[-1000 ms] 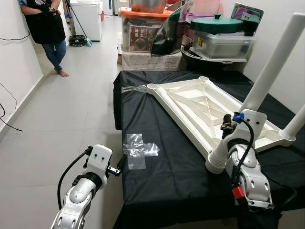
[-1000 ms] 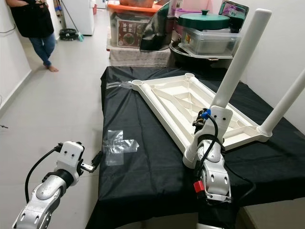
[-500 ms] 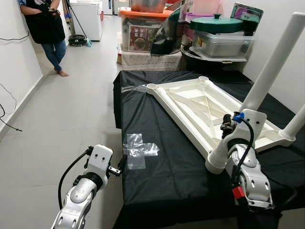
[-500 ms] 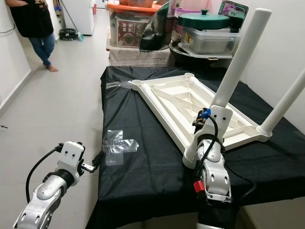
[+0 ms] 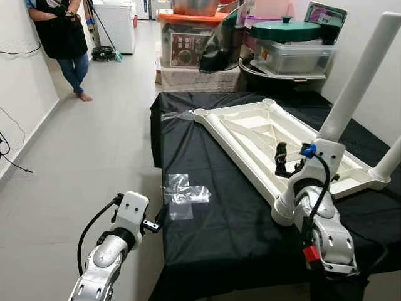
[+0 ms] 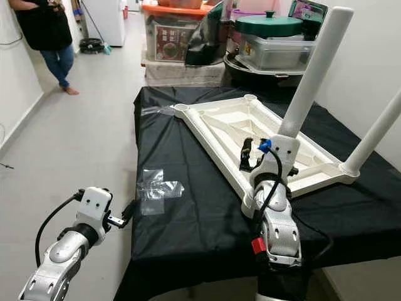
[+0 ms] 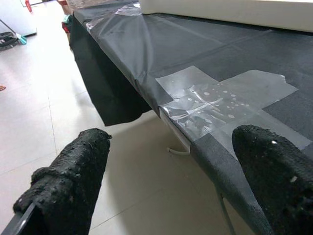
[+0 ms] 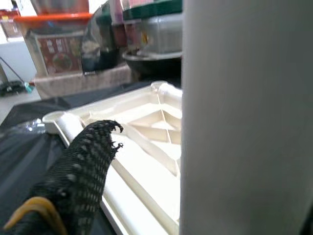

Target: Building children table

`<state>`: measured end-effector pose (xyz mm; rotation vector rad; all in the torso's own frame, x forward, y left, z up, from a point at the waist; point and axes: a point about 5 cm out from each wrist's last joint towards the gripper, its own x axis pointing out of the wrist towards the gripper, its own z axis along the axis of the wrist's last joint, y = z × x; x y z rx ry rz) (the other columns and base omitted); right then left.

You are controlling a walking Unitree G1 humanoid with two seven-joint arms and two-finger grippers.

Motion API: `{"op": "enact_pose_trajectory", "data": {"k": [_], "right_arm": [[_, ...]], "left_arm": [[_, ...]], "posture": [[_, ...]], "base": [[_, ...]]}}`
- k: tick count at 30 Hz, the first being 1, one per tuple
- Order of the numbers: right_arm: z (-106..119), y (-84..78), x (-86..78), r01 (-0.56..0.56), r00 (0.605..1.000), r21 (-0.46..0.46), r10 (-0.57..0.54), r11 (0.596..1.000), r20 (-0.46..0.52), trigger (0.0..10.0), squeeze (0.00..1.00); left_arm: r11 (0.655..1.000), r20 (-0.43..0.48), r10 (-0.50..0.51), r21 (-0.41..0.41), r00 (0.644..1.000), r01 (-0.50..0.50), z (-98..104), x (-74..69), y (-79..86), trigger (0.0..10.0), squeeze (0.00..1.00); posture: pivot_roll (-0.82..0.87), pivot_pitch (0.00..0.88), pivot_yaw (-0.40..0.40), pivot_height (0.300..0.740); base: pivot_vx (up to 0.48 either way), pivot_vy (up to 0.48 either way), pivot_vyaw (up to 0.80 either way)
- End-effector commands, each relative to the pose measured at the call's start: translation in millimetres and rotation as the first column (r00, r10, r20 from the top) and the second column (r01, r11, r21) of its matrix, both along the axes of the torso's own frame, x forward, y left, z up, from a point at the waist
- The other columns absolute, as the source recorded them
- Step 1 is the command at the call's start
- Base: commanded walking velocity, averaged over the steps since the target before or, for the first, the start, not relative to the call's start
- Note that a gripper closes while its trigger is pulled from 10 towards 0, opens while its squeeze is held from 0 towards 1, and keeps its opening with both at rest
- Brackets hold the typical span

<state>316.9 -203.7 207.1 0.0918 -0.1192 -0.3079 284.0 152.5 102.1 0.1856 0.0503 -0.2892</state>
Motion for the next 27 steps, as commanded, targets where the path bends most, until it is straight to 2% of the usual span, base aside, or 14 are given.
{"op": "enact_pose_trajectory", "data": {"k": [1, 2, 10, 14, 27], "right_arm": [[7.1, 2.3, -0.2, -0.005, 1.0, -0.012, 0.005, 1.0, 0.028, 10.0, 0.53], [7.5, 1.9, -0.2, -0.006, 1.0, -0.006, 0.006, 1.0, 0.028, 10.0, 0.0], [13.5, -0.5, -1.6, -0.024, 0.999, 0.006, 0.023, 1.0, 0.045, 10.0, 0.0], [16.7, -7.9, -1.5, -0.033, 0.999, -0.013, 0.034, 0.999, 0.036, 10.0, 0.0], [27.8, -13.8, -1.2, -0.199, 0.98, -0.049, 0.199, 0.979, -0.001, 10.0, 0.0]], "left_arm": [[1.0, 0.001, -0.019, 0.01, 1.0, 0.019, -1.5, 0.4, -3.8, 10.0, 0.0], [1.0, 0.001, -0.02, 0.01, 1.0, 0.02, -1.6, 0.5, -4.1, 10.0, 0.0], [1.0, -0.001, -0.021, 0.009, 1.0, 0.021, -2.6, 0.4, -4.3, 10.0, 0.0], [1.0, -0.004, -0.024, 0.007, 1.0, 0.024, -3.1, 0.5, -4.5, 10.0, 0.0], [0.999, -0.01, -0.033, 0.002, 0.999, 0.033, -3.8, 0.6, -4.4, 10.0, 0.0]], "posture": [[0.03, 0.0, -0.058, 0.74], [0.03, 0.0, -0.058, 0.74], [0.02, 0.0, -0.054, 0.74], [0.02, 0.0, -0.052, 0.74], [0.01, 0.0, -0.044, 0.74]], "base": [[0.0, 0.0, 0.0], [0.0, 0.0, 0.0], [0.0, 0.0, 0.0], [0.0, 0.0, 0.0], [0.0, 0.0, 0.0]]}}
